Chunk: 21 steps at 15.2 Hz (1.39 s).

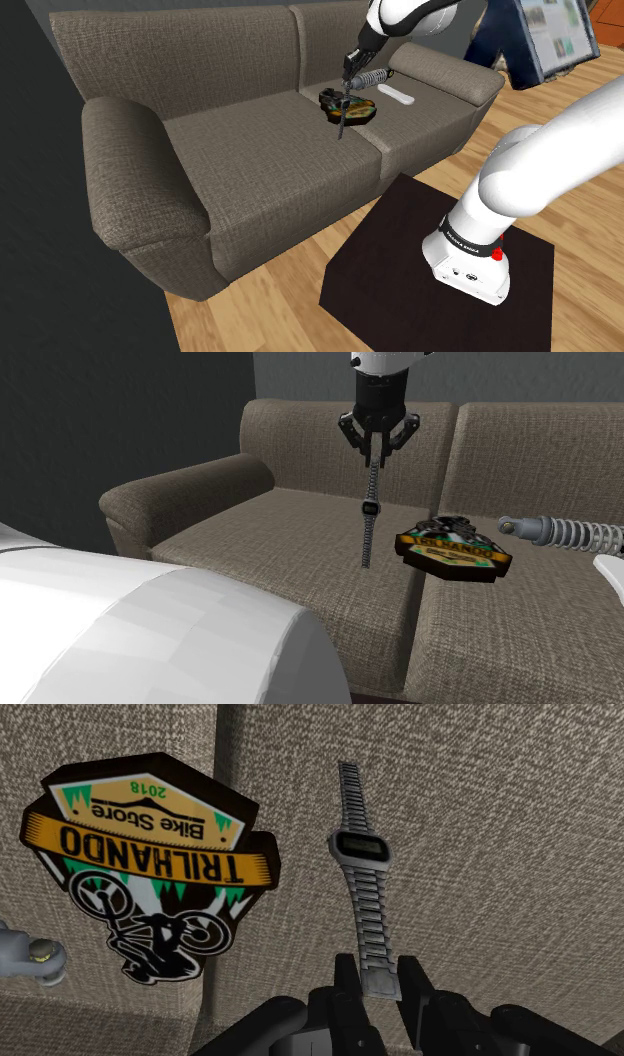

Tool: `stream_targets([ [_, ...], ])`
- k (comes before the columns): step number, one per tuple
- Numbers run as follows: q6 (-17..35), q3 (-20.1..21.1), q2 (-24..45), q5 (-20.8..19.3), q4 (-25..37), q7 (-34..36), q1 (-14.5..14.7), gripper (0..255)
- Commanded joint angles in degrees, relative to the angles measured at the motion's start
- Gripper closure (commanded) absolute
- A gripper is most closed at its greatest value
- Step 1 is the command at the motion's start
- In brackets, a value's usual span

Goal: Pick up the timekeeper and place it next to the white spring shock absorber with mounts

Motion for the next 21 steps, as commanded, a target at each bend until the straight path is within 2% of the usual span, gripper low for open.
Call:
stream_targets([
  [1,0.0,0.0,0.0,0.0,0.0,0.0,0.0,255],
  [5,0.0,0.0,0.0,0.0,0.0,0.0,0.0,255],
  [21,-13.0,1.4,-3.1,-0.6,10.0,1.4,-0.3,255],
])
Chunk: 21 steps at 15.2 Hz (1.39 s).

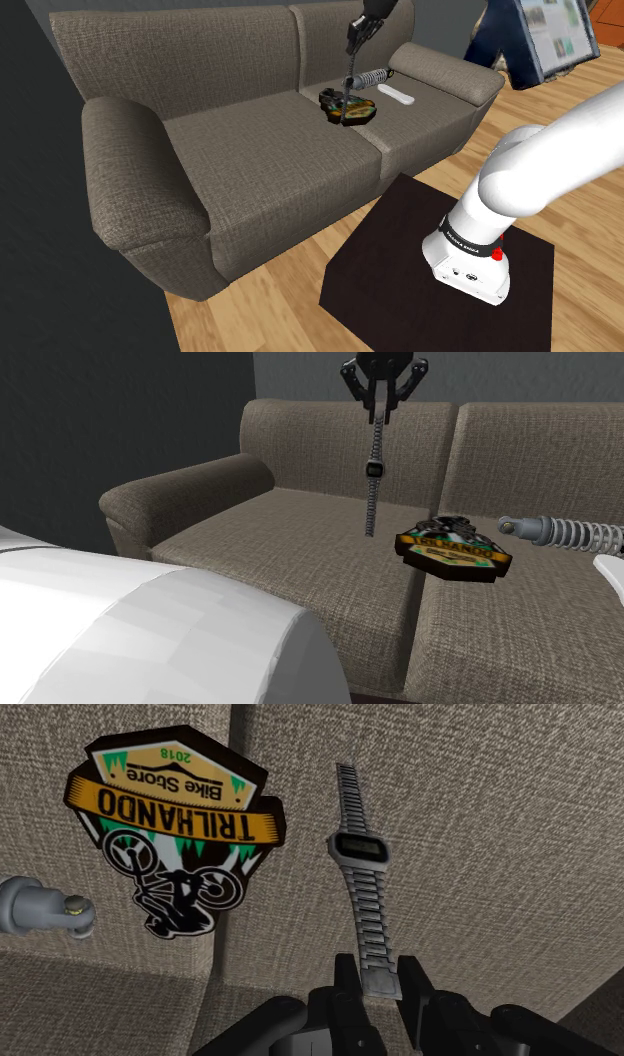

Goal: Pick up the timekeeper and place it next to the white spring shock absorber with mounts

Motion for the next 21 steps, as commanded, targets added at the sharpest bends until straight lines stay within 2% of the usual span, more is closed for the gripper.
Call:
stream_targets([
  [1,-1.7,0.2,-0.3,0.0,1.4,0.1,0.0,255],
  [21,-17.0,1.0,0.9,0.3,17.9,0.9,0.4,255],
])
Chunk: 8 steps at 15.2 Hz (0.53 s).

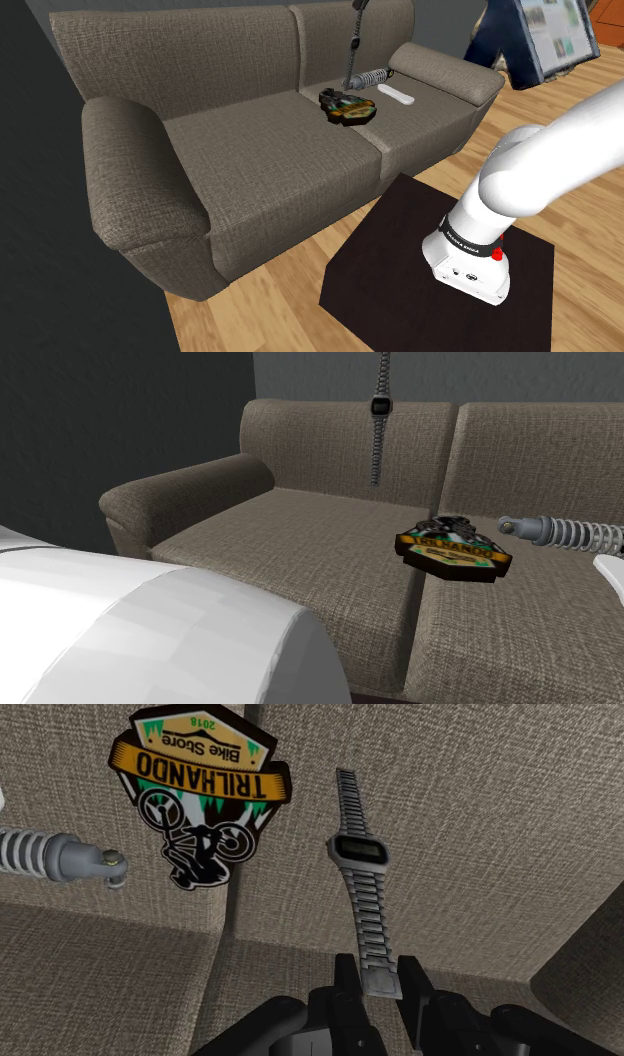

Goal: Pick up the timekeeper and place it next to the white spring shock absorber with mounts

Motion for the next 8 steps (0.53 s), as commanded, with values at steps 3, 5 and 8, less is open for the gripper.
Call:
stream_targets([
  [3,-3.1,0.1,0.7,0.1,3.8,0.1,0.1,255],
  [5,-4.6,0.1,1.2,0.2,5.7,0.1,0.2,255],
  [8,-6.9,0.1,2.0,0.4,8.8,0.1,0.3,255],
])
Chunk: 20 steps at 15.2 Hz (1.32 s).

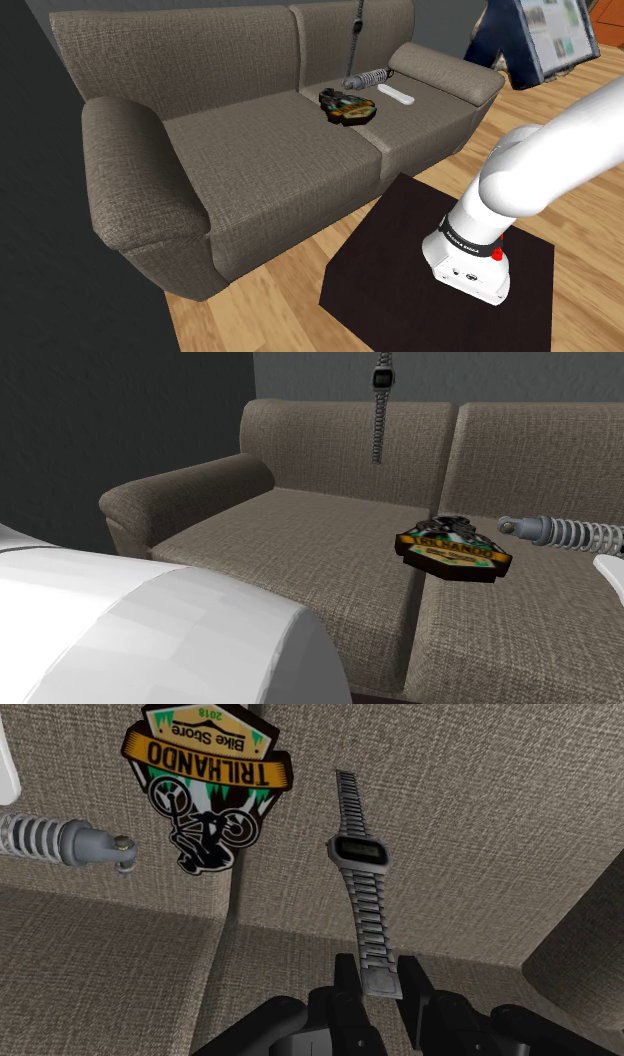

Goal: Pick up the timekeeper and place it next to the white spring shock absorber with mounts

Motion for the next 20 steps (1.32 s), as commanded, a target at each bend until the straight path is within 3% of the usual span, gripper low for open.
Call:
stream_targets([
  [1,-1.5,-0.1,0.6,0.1,2.1,-0.1,0.1,255],
  [16,-13.2,-0.6,6.5,1.3,19.7,-0.3,0.7,255],
  [20,-10.3,-4.8,7.3,2.5,17.3,-5.7,-0.5,255],
])
